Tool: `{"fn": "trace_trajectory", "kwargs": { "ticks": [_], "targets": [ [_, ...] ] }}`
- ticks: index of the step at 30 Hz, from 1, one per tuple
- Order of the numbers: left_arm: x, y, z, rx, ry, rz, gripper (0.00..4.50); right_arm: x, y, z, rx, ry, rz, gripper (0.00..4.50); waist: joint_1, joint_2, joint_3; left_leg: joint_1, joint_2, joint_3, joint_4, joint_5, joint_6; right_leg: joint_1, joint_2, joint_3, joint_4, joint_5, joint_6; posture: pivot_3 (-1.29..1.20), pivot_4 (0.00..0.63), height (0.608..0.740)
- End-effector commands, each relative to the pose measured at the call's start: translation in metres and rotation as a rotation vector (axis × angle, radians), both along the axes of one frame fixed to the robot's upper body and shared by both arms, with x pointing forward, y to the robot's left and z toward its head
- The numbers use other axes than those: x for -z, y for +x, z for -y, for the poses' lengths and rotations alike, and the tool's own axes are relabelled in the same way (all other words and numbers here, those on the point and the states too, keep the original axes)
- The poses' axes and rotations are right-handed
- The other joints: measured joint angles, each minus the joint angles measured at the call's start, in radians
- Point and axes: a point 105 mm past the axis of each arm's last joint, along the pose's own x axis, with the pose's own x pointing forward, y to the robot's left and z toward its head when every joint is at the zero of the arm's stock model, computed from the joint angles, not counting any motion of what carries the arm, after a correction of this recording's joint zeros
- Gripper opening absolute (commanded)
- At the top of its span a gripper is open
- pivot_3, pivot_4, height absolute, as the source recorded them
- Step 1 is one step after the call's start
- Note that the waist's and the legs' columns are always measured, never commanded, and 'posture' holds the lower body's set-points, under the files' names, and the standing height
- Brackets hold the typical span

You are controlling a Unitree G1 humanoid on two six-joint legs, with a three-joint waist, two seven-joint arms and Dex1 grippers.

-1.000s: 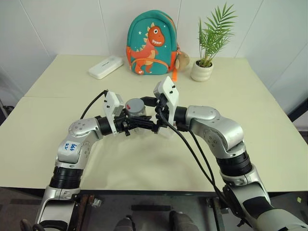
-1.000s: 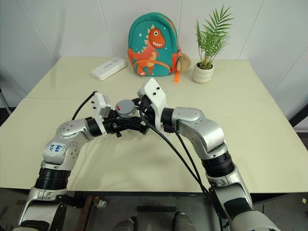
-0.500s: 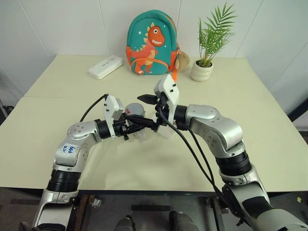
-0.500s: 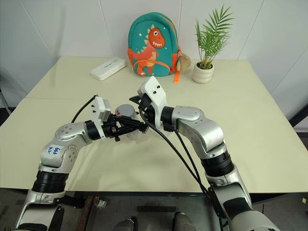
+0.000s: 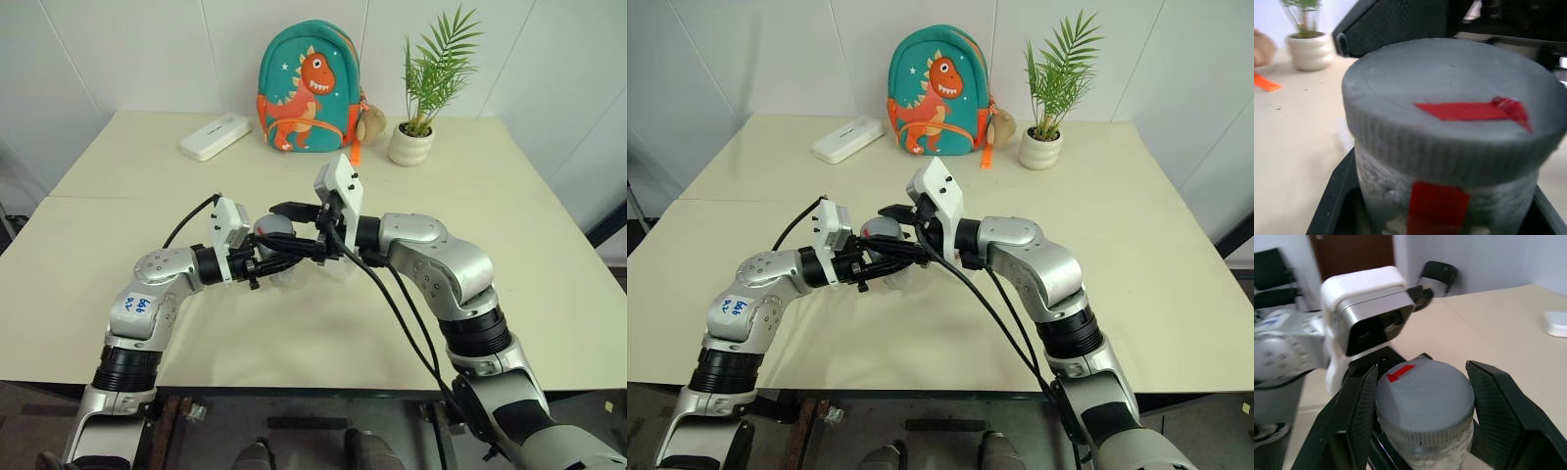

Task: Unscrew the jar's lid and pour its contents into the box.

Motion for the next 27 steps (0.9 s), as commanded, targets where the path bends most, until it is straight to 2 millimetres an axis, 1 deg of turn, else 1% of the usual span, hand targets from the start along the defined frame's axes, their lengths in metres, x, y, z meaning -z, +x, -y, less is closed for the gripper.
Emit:
{"fn": "trace_trajectory", "kwargs": {
  "ticks": [1,2,4,8,13,17,20,22,23,24,26,27],
  "targets": [
    [-0.023,-0.01,-0.006,0.12,0.013,0.062,2.0,-0.006,-0.019,0.011,-0.203,-0.033,0.069,2.5,0.0,0.0,0.0,0.0,0.0,0.0,0.0,0.0,0.0,0.0,0.0,0.0,-0.001,0.0,0.0,0.0,0.15,0.74],
    [-0.023,-0.009,-0.01,0.131,0.041,0.058,2.0,-0.006,-0.021,0.015,-0.246,-0.051,0.069,2.5,0.0,0.0,0.0,0.0,0.0,0.0,0.0,0.0,0.0,0.0,0.0,0.0,-0.001,0.0,0.0,0.0,0.15,0.74],
    [-0.022,-0.011,-0.013,0.185,0.089,0.054,2.0,-0.007,-0.018,0.025,-0.279,-0.081,0.059,2.5,0.0,0.0,0.0,-0.001,0.0,0.0,0.0,0.0,0.0,0.0,0.0,0.0,-0.001,0.0,0.0,0.0,0.15,0.74],
    [-0.028,-0.018,-0.012,0.291,0.079,0.055,2.0,-0.013,-0.012,0.036,-0.299,-0.115,0.063,2.5,-0.008,0.0,0.0,0.0,0.0,0.0,0.0,0.0,0.0,0.0,0.0,0.0,-0.001,0.0,0.0,0.0,0.15,0.74],
    [-0.033,-0.017,-0.008,0.281,0.04,0.083,2.0,-0.014,-0.012,0.036,-0.297,-0.103,0.059,2.5,-0.013,0.0,0.0,-0.002,0.0,0.0,0.0,0.0,0.0,-0.002,0.0,0.0,0.001,-0.001,0.0,0.0,0.15,0.74],
    [-0.033,-0.018,-0.006,0.277,0.035,0.085,2.0,-0.009,-0.007,0.032,-0.251,-0.107,0.068,2.5,-0.014,0.0,0.0,-0.011,0.0,0.0,0.003,0.0,0.0,-0.012,0.0,0.0,0.006,-0.001,0.001,0.0,0.15,0.74],
    [-0.034,-0.018,-0.006,0.269,0.03,0.089,2.0,-0.013,-0.008,0.032,-0.243,-0.087,0.059,2.5,-0.016,0.0,0.0,-0.011,0.0,0.0,0.003,0.001,0.0,-0.013,0.0,0.0,0.008,-0.001,0.0,0.0,0.15,0.74],
    [-0.034,-0.017,-0.006,0.264,0.026,0.092,2.0,-0.017,-0.006,0.032,-0.232,-0.064,0.055,3.25,-0.017,0.0,0.0,-0.011,0.0,0.0,0.004,0.001,0.0,-0.013,0.0,0.0,0.008,-0.001,0.0,0.0,0.15,0.74],
    [-0.035,-0.017,-0.006,0.262,0.025,0.094,2.0,-0.018,-0.006,0.032,-0.23,-0.057,0.053,3.54,-0.018,0.0,0.0,-0.011,0.0,0.0,0.004,0.001,-0.001,-0.013,0.0,0.0,0.008,-0.001,0.0,0.0,0.15,0.74],
    [-0.035,-0.017,-0.006,0.26,0.022,0.094,2.0,-0.02,-0.006,0.032,-0.224,-0.051,0.057,3.95,-0.018,0.0,0.0,-0.011,0.0,0.0,0.004,0.001,-0.001,-0.013,0.0,0.0,0.008,-0.001,0.0,0.0,0.15,0.74],
    [-0.035,-0.017,-0.007,0.255,0.017,0.096,2.0,-0.024,-0.006,0.034,-0.218,-0.037,0.059,4.45,-0.019,0.0,0.0,-0.011,0.0,0.0,0.004,0.001,-0.001,-0.013,0.0,0.0,0.009,-0.001,0.0,0.0,0.15,0.74],
    [-0.036,-0.017,-0.008,0.249,0.013,0.096,2.0,-0.026,-0.006,0.035,-0.215,-0.03,0.062,4.45,-0.019,0.0,0.0,-0.011,0.0,0.0,0.004,0.001,-0.001,-0.013,0.0,0.0,0.009,-0.001,0.0,0.0,0.15,0.74]
  ]
}}
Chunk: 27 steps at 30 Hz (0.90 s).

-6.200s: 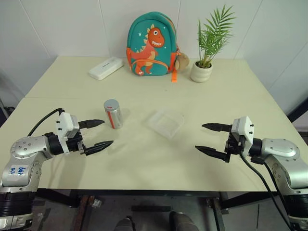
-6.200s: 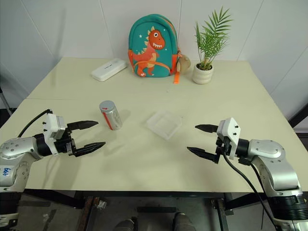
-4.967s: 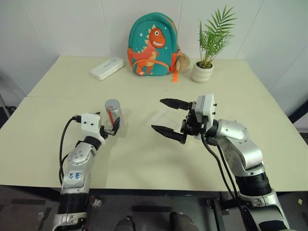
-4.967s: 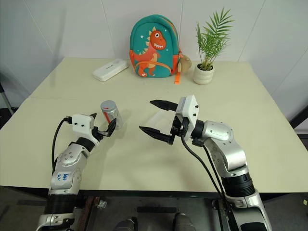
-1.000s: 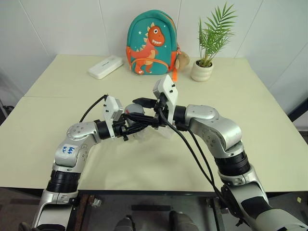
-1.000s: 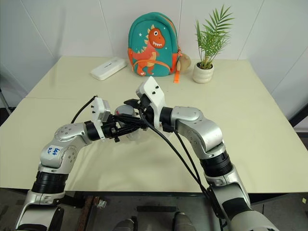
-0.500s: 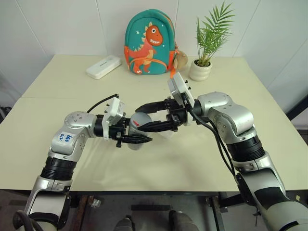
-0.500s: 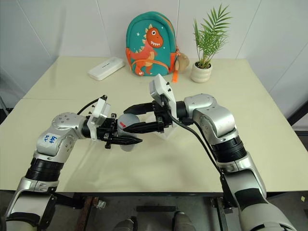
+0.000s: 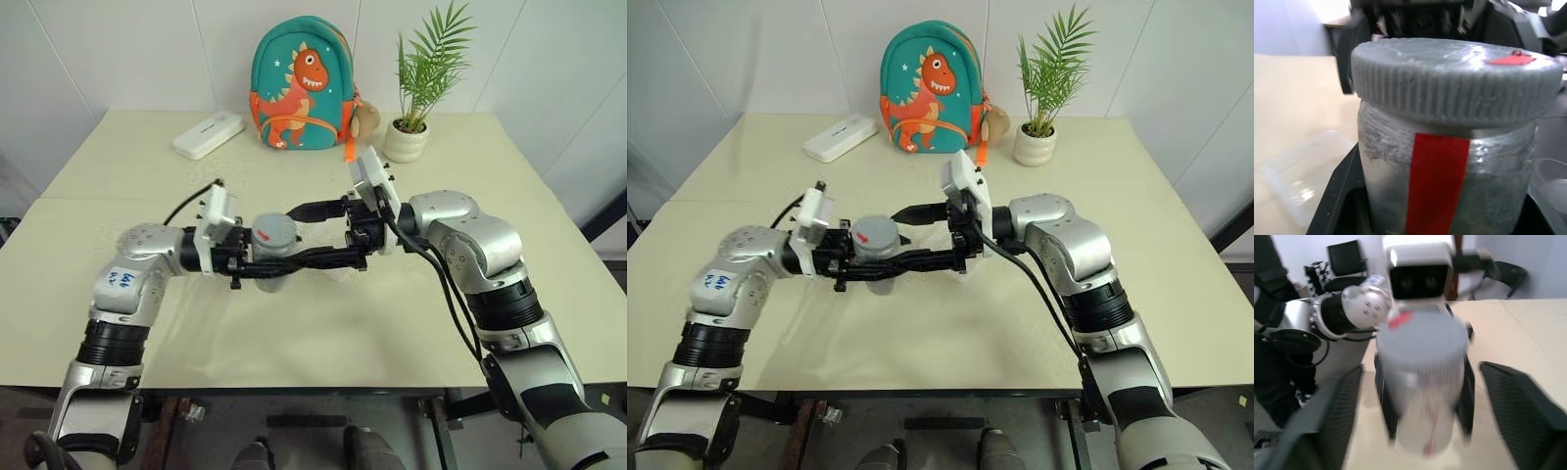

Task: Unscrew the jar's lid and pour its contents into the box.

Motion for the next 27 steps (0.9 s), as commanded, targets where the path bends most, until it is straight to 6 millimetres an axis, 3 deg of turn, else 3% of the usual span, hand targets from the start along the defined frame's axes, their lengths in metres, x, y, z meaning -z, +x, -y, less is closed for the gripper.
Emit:
{"fn": "trace_trajectory", "kwargs": {
  "ticks": [1,6,11,27],
  "targets": [
    [-0.01,-0.003,-0.002,-0.002,-0.038,0.036,2.0,-0.02,-0.005,0.007,0.005,0.058,0.042,4.45,0.0,0.0,0.0,0.0,0.0,0.0,0.0,0.0,0.0,0.0,0.0,0.0,0.0,0.0,0.0,0.0,0.15,0.74],
    [-0.01,-0.001,-0.008,-0.036,-0.054,0.035,2.0,-0.028,-0.006,0.01,0.035,0.093,0.054,4.45,-0.001,0.0,0.0,0.0,0.0,0.0,0.0,0.0,0.0,0.0,0.0,0.0,0.0,0.0,0.0,0.0,0.15,0.74],
    [-0.009,0.001,-0.007,-0.051,-0.076,0.032,2.0,-0.028,-0.015,-0.005,0.033,0.119,0.041,4.45,-0.003,0.0,0.0,0.0,0.0,0.0,0.0,0.0,0.0,0.0,0.0,0.0,0.001,0.0,0.0,0.0,0.15,0.74],
    [-0.006,0.0,-0.001,-0.041,-0.102,0.022,2.0,-0.026,-0.007,-0.039,0.104,0.139,0.058,4.45,-0.003,0.0,0.0,0.0,0.0,0.0,0.0,0.001,-0.001,-0.001,0.0,0.0,0.002,0.0,0.0,0.0,0.15,0.74]
  ]
}}
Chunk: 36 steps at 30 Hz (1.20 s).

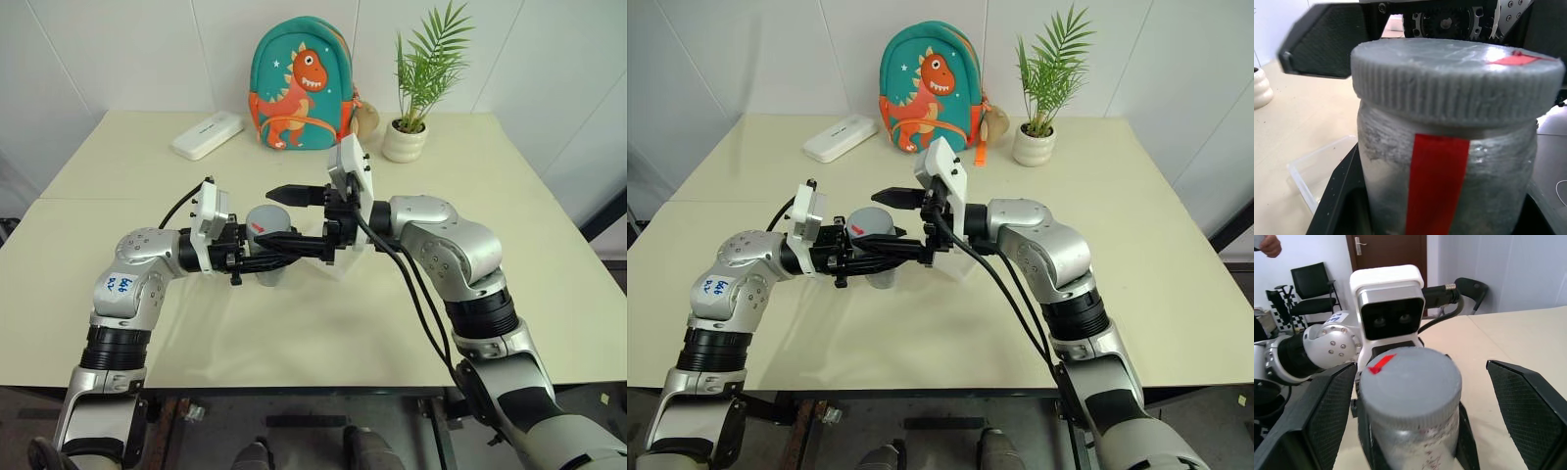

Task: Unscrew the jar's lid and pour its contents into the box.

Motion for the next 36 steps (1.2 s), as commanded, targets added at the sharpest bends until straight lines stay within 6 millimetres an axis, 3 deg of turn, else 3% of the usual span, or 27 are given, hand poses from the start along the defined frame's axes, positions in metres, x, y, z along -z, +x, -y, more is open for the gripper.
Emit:
{"fn": "trace_trajectory", "kwargs": {
  "ticks": [1,10,26,31,36],
  "targets": [
    [-0.007,-0.005,0.0,0.014,-0.033,0.035,2.0,-0.014,-0.004,-0.008,-0.004,0.025,0.064,4.45,-0.001,0.0,0.0,0.0,0.0,0.0,0.0,0.0,0.0,0.0,0.0,0.0,0.0,0.0,0.0,0.0,0.15,0.74],
    [-0.006,-0.005,0.002,0.02,-0.04,0.033,2.0,-0.018,0.012,-0.002,0.054,0.044,0.078,4.45,0.0,0.0,0.0,0.0,0.0,0.0,0.0,0.0,0.0,0.0,0.0,0.0,0.0,0.0,0.0,0.0,0.15,0.74],
    [-0.008,-0.003,-0.001,0.002,-0.057,0.041,2.0,-0.008,0.045,0.065,0.185,0.004,0.096,4.45,0.002,0.0,0.0,0.0,0.0,0.0,0.001,0.0,0.0,0.001,0.0,0.0,0.0,0.0,0.0,0.0,0.15,0.74],
    [-0.008,-0.003,-0.004,-0.004,-0.056,0.043,2.0,-0.017,0.035,0.073,0.118,0.03,0.08,4.45,-0.004,0.0,0.0,0.0,0.0,0.0,0.0,0.0,0.0,0.0,0.0,0.0,0.001,0.0,0.0,0.0,0.15,0.74],
    [-0.008,-0.002,-0.005,-0.009,-0.058,0.044,2.0,-0.022,0.015,0.055,0.013,0.057,0.056,4.45,-0.003,0.0,0.0,0.0,0.0,0.0,0.001,0.0,0.0,0.0,0.0,0.0,0.002,0.0,0.0,0.0,0.15,0.74]
  ]
}}
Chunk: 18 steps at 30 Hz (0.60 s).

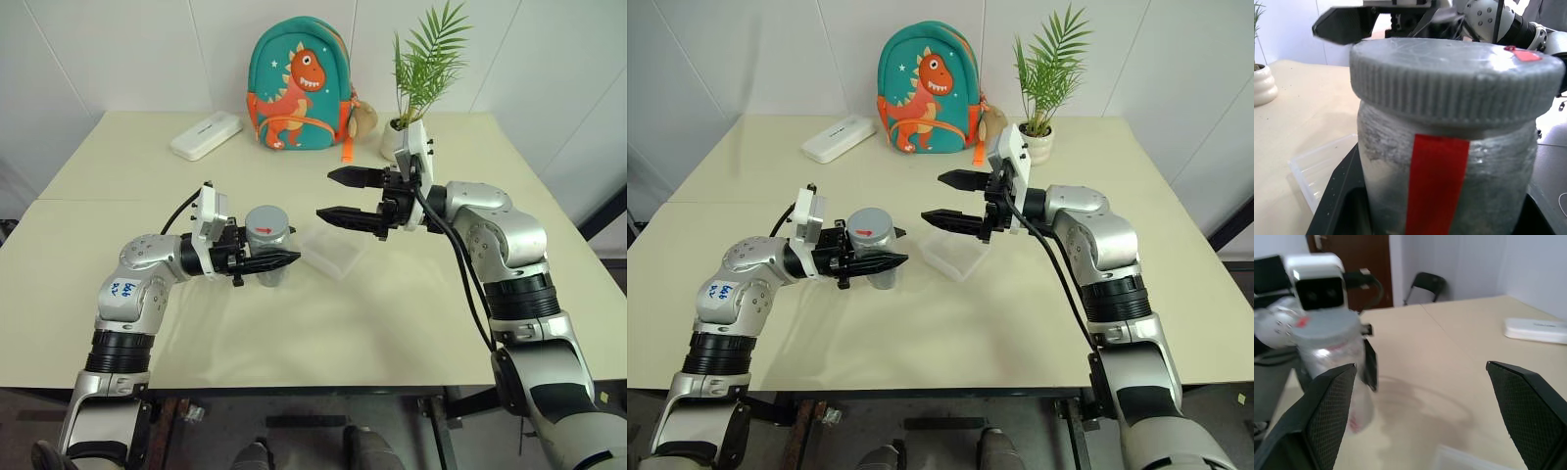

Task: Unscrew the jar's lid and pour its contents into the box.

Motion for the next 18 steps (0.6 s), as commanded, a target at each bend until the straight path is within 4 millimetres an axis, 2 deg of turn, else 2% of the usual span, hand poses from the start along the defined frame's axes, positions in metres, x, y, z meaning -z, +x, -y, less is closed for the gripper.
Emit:
{"fn": "trace_trajectory", "kwargs": {
  "ticks": [1,6,10,18],
  "targets": [
    [-0.014,-0.005,-0.003,0.008,-0.022,0.065,2.0,-0.015,-0.025,-0.018,-0.112,0.033,0.039,4.45,0.0,0.0,0.0,0.0,0.0,0.0,0.0,0.0,0.0,0.0,0.0,0.0,0.0,0.0,0.0,0.0,0.15,0.74],
    [-0.013,-0.005,-0.001,0.012,-0.024,0.063,2.0,-0.008,-0.041,-0.049,-0.164,0.013,0.023,4.45,0.002,0.0,0.0,0.0,0.0,0.0,0.0,0.0,0.0,0.0,0.0,0.0,0.001,0.0,0.0,0.0,0.15,0.74],
    [-0.013,-0.005,0.001,0.019,-0.027,0.061,2.0,-0.002,-0.038,-0.064,-0.143,-0.011,0.005,4.45,0.004,0.0,0.0,0.0,0.0,0.0,0.002,0.0,-0.001,0.0,0.0,0.0,0.001,0.0,0.0,0.0,0.15,0.74],
    [-0.014,-0.006,0.005,0.033,-0.039,0.056,2.0,-0.006,-0.025,-0.072,-0.09,-0.002,0.021,4.45,0.002,0.0,0.0,0.0,0.0,0.0,0.003,0.0,0.0,0.0,0.0,0.0,0.003,0.0,0.0,0.0,0.15,0.74]
  ]
}}
